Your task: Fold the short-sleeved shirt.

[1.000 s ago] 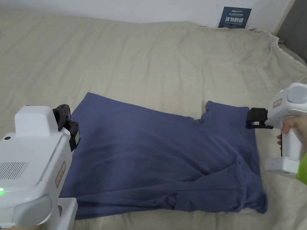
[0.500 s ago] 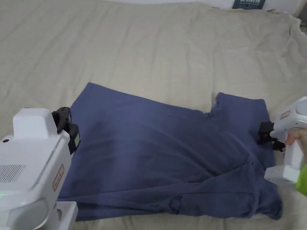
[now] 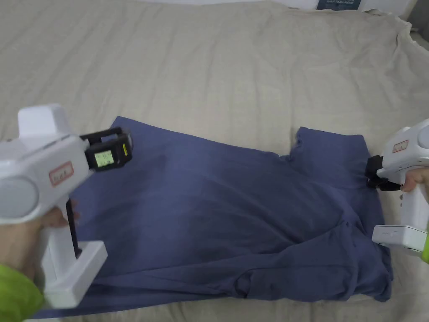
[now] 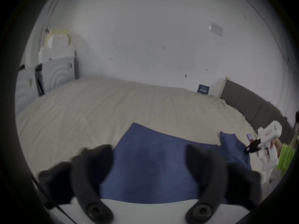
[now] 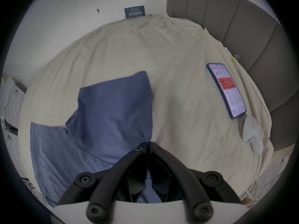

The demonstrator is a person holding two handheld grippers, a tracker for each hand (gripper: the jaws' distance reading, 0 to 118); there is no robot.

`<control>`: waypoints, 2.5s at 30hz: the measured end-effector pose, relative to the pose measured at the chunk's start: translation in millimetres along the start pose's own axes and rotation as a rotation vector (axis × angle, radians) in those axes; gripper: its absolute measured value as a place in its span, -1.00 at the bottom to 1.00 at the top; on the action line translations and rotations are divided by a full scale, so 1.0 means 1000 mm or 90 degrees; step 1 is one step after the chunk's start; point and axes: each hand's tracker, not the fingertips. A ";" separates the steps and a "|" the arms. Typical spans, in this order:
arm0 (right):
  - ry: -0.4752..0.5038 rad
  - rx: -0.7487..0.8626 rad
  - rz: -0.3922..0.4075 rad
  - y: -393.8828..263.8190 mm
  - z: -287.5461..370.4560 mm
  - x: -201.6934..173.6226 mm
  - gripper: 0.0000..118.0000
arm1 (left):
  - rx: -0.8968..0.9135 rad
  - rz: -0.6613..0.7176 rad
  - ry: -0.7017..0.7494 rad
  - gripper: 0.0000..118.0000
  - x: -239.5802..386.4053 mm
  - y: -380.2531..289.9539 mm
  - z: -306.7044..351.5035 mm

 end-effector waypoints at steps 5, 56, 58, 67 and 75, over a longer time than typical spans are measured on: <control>0.013 0.011 0.000 0.002 0.012 0.004 -0.98 | -0.117 -0.039 0.003 1.00 -0.018 0.056 -0.079; 0.128 0.269 0.003 0.006 0.238 0.018 -0.98 | -0.045 -0.058 0.075 -1.00 -0.037 0.191 0.029; 0.138 0.306 0.007 0.002 0.273 0.020 -0.98 | -0.002 -0.047 0.085 -1.00 -0.046 0.201 0.070; 0.174 0.438 0.046 -0.012 0.406 0.017 -0.98 | 0.191 0.008 0.073 -1.00 -0.056 0.237 0.223; 0.158 0.515 0.065 0.002 0.479 0.005 -0.98 | 0.250 0.014 0.089 -1.00 -0.051 0.268 0.274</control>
